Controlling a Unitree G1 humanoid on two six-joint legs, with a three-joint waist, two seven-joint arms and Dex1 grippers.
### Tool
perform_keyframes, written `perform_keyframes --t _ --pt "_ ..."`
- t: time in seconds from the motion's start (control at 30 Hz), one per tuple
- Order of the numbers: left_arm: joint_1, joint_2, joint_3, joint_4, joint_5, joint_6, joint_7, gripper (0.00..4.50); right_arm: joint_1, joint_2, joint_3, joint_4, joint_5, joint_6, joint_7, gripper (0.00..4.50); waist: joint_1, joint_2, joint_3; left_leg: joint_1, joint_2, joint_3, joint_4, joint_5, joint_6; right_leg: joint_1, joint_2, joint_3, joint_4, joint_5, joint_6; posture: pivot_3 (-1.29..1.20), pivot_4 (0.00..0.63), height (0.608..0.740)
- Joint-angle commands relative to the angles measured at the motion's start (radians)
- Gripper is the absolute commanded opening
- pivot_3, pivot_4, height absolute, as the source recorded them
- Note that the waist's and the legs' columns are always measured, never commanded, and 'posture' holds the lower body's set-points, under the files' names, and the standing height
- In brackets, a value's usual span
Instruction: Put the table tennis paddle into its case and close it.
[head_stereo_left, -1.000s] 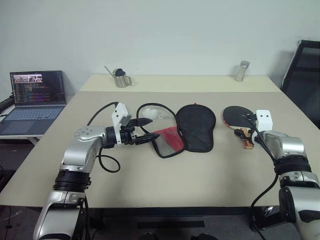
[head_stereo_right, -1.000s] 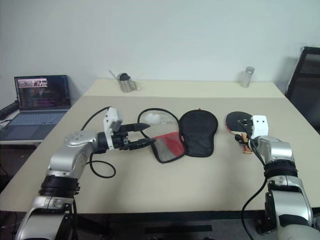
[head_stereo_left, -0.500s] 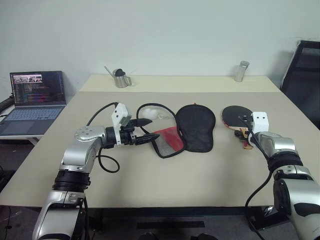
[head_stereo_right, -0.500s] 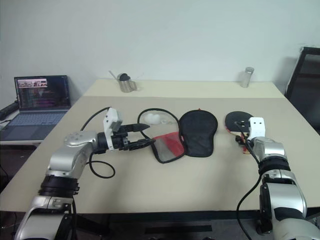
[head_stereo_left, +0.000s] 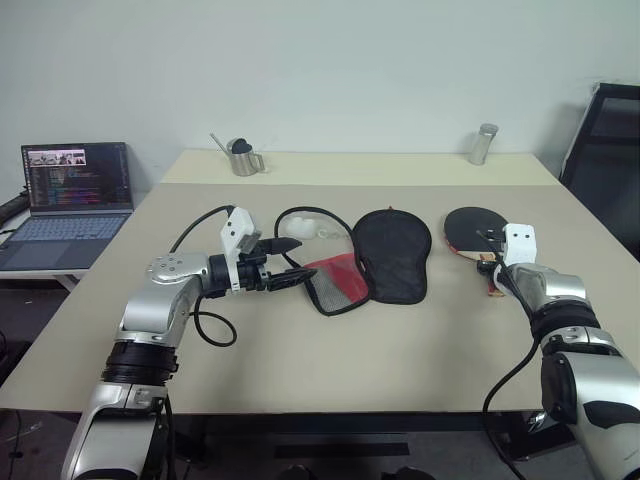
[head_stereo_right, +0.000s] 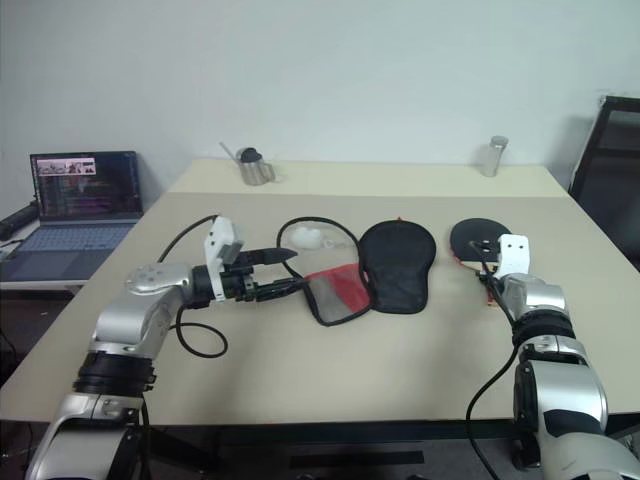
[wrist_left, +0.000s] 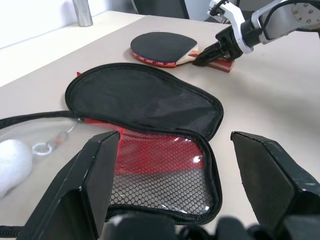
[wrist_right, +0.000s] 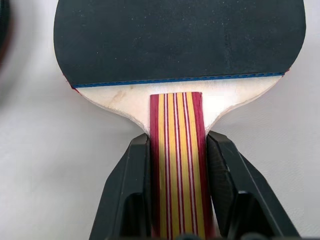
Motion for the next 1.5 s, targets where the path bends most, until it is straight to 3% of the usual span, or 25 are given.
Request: perform_keyframes --t 0.03,0.23,0.37,0.53,0.7,1.5 --pt "0.001 0.022 0.028 -0.05 -0.011 -0.008 -0.002 3.9 -0.031 -0.005 -0.022 -0.212 0.047 0.089 0.017 1.16 0.0 0.001 0.001 0.0 0.0 0.001 -0.001 0.0 0.0 -0.001 0.0 0.001 0.0 0.0 0.0 0.0 0.15 0.74" --pt "0.012 0.038 0.036 -0.059 -0.016 -0.007 -0.005 3.9 0.012 0.08 -0.058 -0.616 0.154 0.386 -0.038 1.15 -0.005 0.001 0.001 -0.002 0.001 0.006 -0.002 -0.001 0.002 -0.009 0.001 0.009 0.004 0.0 0.0 0.0 0.15 0.74" --pt "0.013 0.041 0.035 -0.057 -0.014 -0.013 -0.004 3.9 0.062 0.234 -0.082 -0.867 0.216 0.575 -0.131 1.15 -0.004 0.001 0.001 -0.002 0.002 0.005 -0.002 -0.001 0.002 -0.009 0.002 0.009 0.004 0.0 0.0 0.0 0.15 0.74" --pt "0.013 0.039 0.035 -0.056 -0.012 -0.016 -0.001 3.9 0.119 0.407 -0.079 -0.998 0.219 0.641 -0.225 1.14 0.0 0.001 0.001 -0.002 0.001 0.005 -0.001 -0.001 0.002 -0.009 0.002 0.009 0.004 0.0 0.0 0.0 0.15 0.74" --pt "0.019 0.038 0.034 -0.067 -0.012 -0.015 0.0 3.9 0.171 0.471 -0.045 -0.957 0.182 0.572 -0.255 1.14 0.005 0.001 0.001 -0.003 0.0 0.005 -0.001 -0.001 0.002 -0.009 0.002 0.01 0.004 0.0 0.0 0.0 0.15 0.74" --pt "0.023 0.035 0.03 -0.077 -0.009 -0.009 0.01 3.9 0.065 0.463 0.029 -0.506 0.068 0.215 -0.243 1.14 -0.005 0.001 0.001 -0.002 0.001 0.006 -0.001 -0.001 0.002 -0.01 0.003 0.011 0.004 0.0 0.0 0.0 0.15 0.74"
